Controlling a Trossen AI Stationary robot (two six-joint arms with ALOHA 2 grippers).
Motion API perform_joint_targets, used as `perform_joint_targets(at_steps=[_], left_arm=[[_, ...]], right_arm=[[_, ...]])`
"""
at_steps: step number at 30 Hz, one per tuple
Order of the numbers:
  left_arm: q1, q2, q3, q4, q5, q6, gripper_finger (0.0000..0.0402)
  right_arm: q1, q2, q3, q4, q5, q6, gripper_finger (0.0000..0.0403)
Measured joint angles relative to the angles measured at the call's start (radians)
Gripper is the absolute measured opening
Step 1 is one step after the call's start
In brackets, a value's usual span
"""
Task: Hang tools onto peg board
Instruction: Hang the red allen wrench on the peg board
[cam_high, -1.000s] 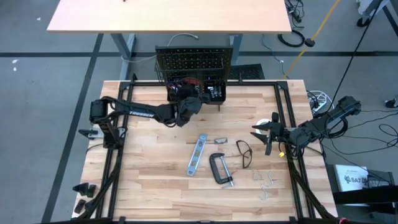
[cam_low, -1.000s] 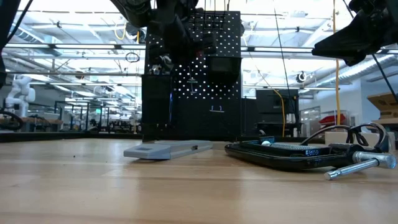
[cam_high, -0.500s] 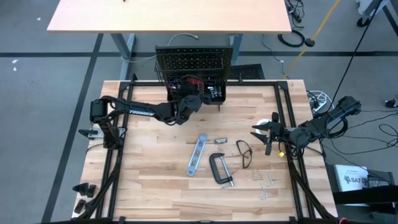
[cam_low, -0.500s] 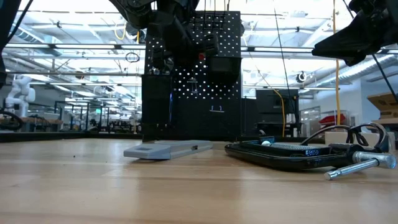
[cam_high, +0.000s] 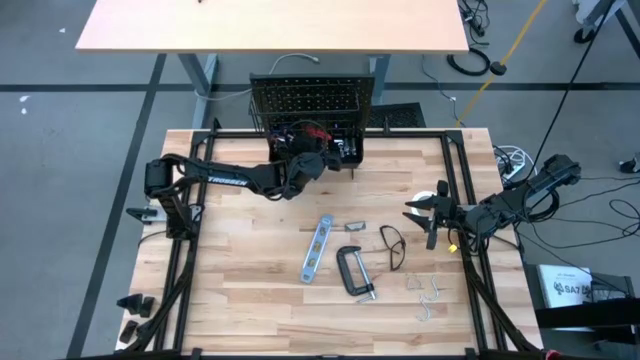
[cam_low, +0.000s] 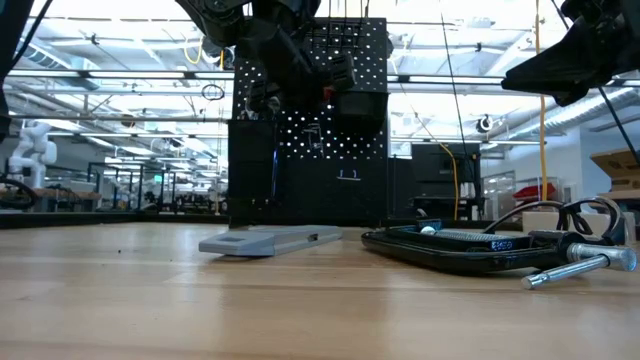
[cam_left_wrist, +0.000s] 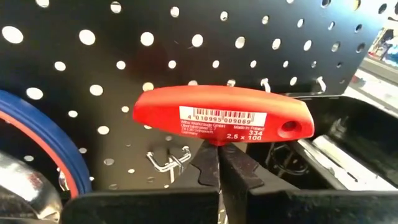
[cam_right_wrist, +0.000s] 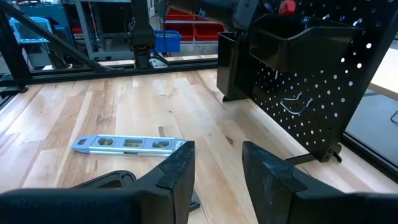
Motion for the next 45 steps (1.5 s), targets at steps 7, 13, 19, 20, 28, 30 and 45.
perform_joint_targets(at_steps=[7,13,19,20,28,30,45], left_arm=[[-0.001,0.000,0.000,-0.013,0.014,0.000,0.0056],[-0.016,0.000,0.000,-0.019,0.014,0.054,0.0089],[-0.048,-0.003,0.000,-0.022,-0.044,0.137,0.0090],[-0.054,-0.005,0.000,-0.021,-0.052,0.153,0.0090],[-0.083,-0.051,0.000,-0.065,-0.076,0.184,0.0090],[-0.083,-0.055,0.000,-0.087,-0.058,0.180,0.0090],[-0.018,-0.055,0.000,-0.183,0.042,0.025,0.0090]], right_arm=[[0.000,0.000,0.000,0.000,0.000,0.002,0.0125],[0.000,0.000,0.000,0.000,0.000,0.003,0.0125],[0.000,0.000,0.000,-0.001,0.000,0.003,0.0125],[0.000,0.000,0.000,-0.002,0.000,0.003,0.0125],[0.000,0.000,0.000,-0.003,0.000,0.003,0.0125],[0.000,0.000,0.000,-0.003,0.000,0.003,0.0125],[0.000,0.000,0.000,-0.003,0.000,0.006,0.0125]])
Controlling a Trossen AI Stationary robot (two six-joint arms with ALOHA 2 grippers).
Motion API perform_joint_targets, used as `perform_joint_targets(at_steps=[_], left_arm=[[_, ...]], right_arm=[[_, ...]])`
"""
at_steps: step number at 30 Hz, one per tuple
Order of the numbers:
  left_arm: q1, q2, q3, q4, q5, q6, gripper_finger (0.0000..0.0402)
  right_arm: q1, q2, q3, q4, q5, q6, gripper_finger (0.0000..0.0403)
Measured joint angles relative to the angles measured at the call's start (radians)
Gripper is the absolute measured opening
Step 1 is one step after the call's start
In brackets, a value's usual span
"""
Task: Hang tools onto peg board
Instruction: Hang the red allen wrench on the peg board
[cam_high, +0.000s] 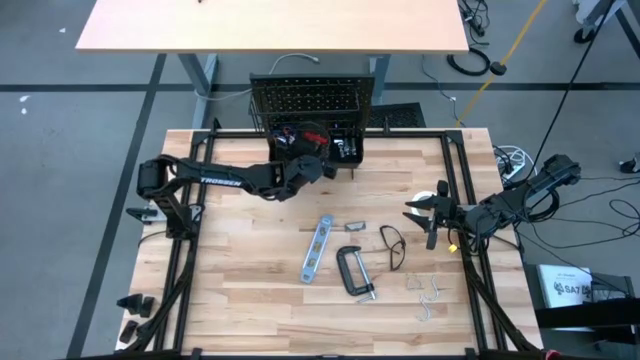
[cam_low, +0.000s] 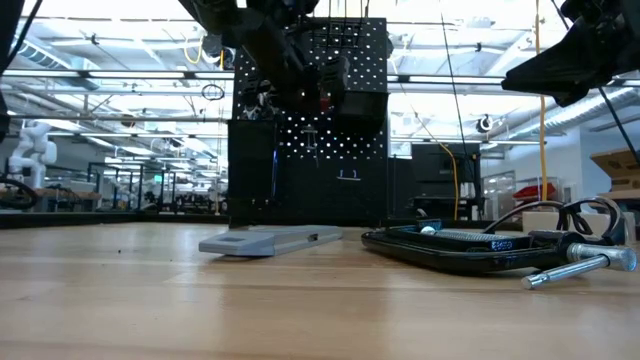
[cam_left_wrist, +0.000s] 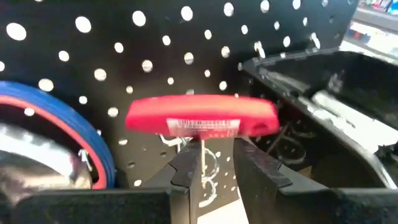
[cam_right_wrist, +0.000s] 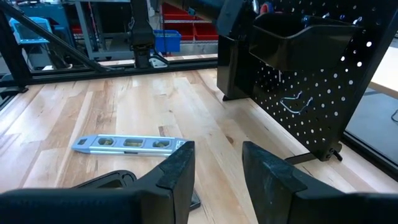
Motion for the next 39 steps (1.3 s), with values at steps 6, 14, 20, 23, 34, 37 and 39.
perform_joint_targets(at_steps=[6,14,20,23,34,37,39], left_arm=[[0.008,-0.002,0.000,0.004,0.025,0.001,0.0090],[0.008,-0.027,0.000,0.000,0.020,0.010,0.0090],[0.008,-0.028,0.000,0.010,0.019,0.026,0.0090],[0.006,-0.028,0.000,0.026,0.030,0.070,0.0090],[0.044,-0.119,0.028,-0.153,0.322,0.355,0.0090],[0.058,-0.177,0.065,-0.294,0.344,0.431,0.0090],[0.079,-0.204,0.078,-0.349,0.408,0.490,0.0090]], right_arm=[[0.000,0.000,0.000,0.000,0.000,-0.002,0.0125],[0.000,0.000,0.000,-0.001,0.000,-0.003,0.0125],[0.000,0.000,0.000,-0.001,0.000,-0.003,0.0125],[0.000,0.000,0.000,-0.001,0.000,-0.003,0.0125],[0.000,0.000,0.000,0.000,-0.010,-0.003,0.0125],[0.000,0.000,0.000,-0.001,-0.025,-0.008,0.0125],[0.000,0.000,0.000,-0.001,-0.026,-0.014,0.0125]])
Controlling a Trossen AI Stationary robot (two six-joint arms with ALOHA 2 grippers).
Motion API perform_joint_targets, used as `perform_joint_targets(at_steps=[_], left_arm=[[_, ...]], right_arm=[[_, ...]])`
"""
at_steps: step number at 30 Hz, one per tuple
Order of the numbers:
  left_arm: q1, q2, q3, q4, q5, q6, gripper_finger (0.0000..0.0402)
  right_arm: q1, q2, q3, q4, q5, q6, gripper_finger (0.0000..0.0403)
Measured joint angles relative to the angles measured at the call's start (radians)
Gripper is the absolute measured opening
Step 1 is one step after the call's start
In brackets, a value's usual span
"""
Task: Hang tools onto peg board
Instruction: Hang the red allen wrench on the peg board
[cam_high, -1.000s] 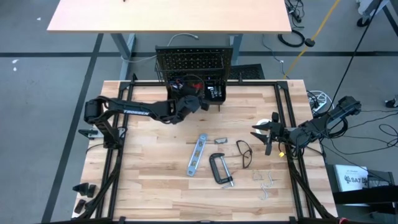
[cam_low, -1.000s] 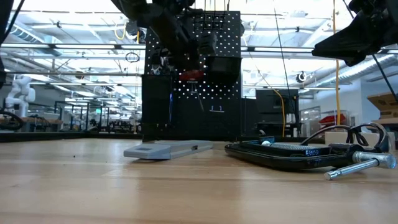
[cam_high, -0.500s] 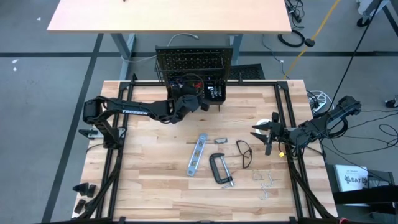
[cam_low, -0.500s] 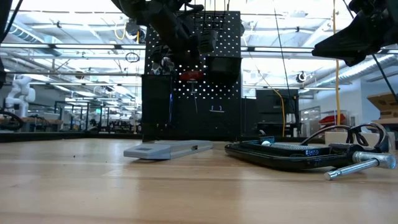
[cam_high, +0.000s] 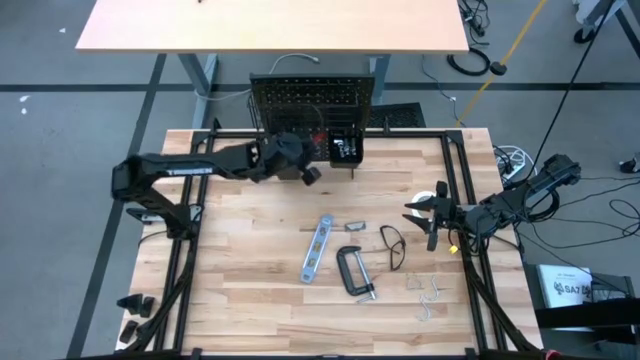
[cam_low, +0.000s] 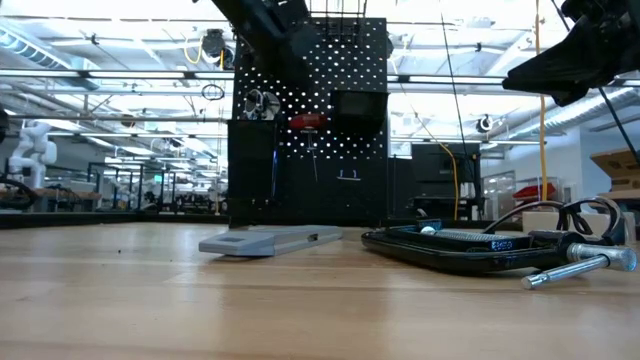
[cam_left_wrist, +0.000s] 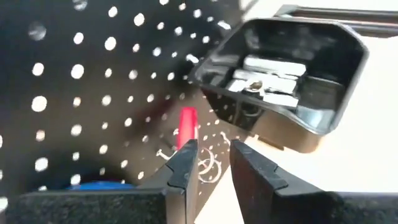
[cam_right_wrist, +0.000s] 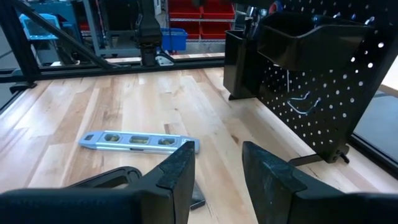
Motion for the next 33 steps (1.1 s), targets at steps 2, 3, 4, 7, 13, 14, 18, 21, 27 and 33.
perform_joint_targets(at_steps=[2,3,4,7,13,14,18,21,27,33], left_arm=[[0.025,-0.011,0.001,-0.008,0.087,0.041,0.0090],[0.037,-0.011,0.001,-0.009,0.135,0.046,0.0090],[0.048,-0.011,0.001,-0.014,0.181,0.055,0.0090],[0.061,0.006,-0.002,-0.014,0.232,0.058,0.0090],[0.054,0.063,-0.011,-0.010,0.173,0.071,0.0090],[0.053,0.075,-0.011,-0.010,0.149,0.075,0.0090],[0.041,0.111,-0.011,0.018,0.050,0.098,0.0090],[0.025,0.123,-0.011,0.055,0.013,0.146,0.0090],[-0.038,0.124,-0.011,0.065,-0.141,0.185,0.0090],[-0.059,0.124,-0.011,0.059,-0.221,0.221,0.0090]], right_arm=[[0.000,0.000,0.000,-0.001,0.000,-0.007,0.0125],[0.000,0.000,0.000,-0.002,-0.001,-0.011,0.0125],[0.000,0.000,0.000,-0.003,-0.001,-0.013,0.0125],[0.000,0.000,0.000,-0.019,-0.001,-0.014,0.0125],[0.000,0.000,0.000,-0.028,-0.001,-0.015,0.0125],[0.000,0.000,0.000,-0.029,-0.001,-0.015,0.0125],[0.000,0.000,0.000,-0.035,-0.001,-0.015,0.0125],[0.000,0.000,0.000,-0.037,-0.002,-0.015,0.0125],[0.000,0.000,0.000,-0.040,-0.002,-0.015,0.0125],[0.000,0.000,0.000,-0.043,-0.001,-0.019,0.0125]])
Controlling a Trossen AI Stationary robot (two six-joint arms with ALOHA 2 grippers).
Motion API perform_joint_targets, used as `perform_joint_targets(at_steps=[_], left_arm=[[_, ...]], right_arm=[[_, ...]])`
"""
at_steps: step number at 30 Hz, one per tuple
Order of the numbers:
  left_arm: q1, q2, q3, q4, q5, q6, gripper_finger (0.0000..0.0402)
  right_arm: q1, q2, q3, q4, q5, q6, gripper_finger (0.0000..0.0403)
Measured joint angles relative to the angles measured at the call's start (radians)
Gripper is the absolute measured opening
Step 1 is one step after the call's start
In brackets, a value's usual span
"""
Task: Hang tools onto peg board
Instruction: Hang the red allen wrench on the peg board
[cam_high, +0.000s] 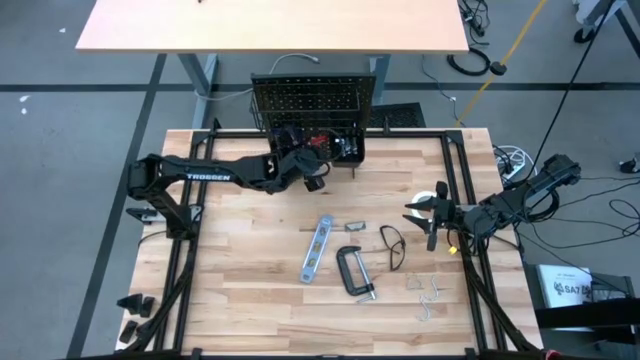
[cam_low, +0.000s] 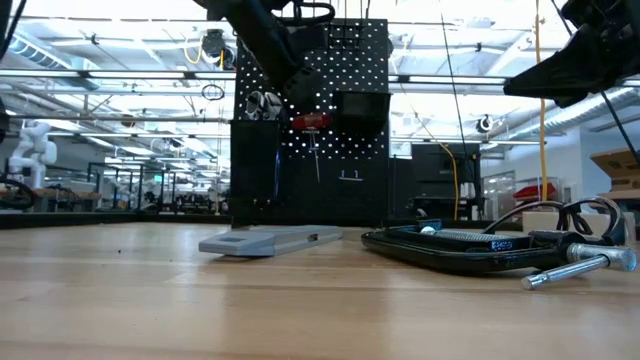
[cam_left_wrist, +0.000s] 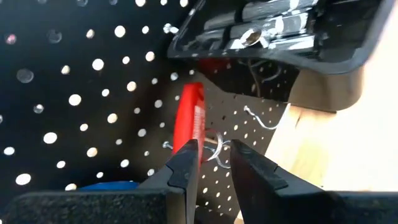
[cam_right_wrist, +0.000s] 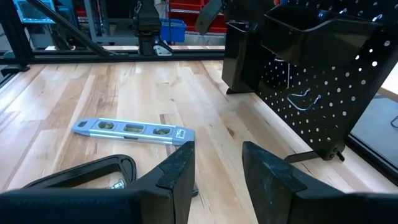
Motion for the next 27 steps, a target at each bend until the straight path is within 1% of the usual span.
perform_joint_targets(at_steps=[5,8,11,15,18,20,22,25,27], left_arm=[[0.021,0.000,0.000,0.007,0.006,-0.002,0.0091],[0.022,0.000,0.000,0.007,0.011,-0.003,0.0098],[0.022,0.000,0.000,0.007,0.012,-0.003,0.0119],[0.036,0.000,0.000,0.006,0.013,-0.003,0.0158],[0.051,0.000,0.000,0.007,0.028,-0.008,0.0180],[0.064,0.000,0.000,0.008,0.052,-0.047,0.0186],[0.083,0.001,0.000,0.011,0.104,-0.080,0.0188],[0.101,0.002,0.000,0.012,0.177,-0.082,0.0189],[0.109,0.002,0.000,0.020,0.196,-0.083,0.0189]], right_arm=[[0.000,0.000,0.000,0.000,0.000,0.001,0.0125],[0.000,0.000,0.000,0.000,-0.005,0.001,0.0125],[0.000,0.000,0.000,0.000,-0.021,0.001,0.0125],[0.000,0.000,0.000,0.000,-0.021,0.001,0.0125],[0.000,0.000,0.000,0.000,-0.022,0.002,0.0125],[0.000,0.000,0.000,0.000,-0.022,0.004,0.0125],[0.000,0.000,0.000,0.000,-0.022,0.004,0.0125],[0.000,0.000,0.000,-0.001,-0.023,0.004,0.0125],[0.000,0.000,0.000,-0.001,-0.024,0.004,0.0125]])
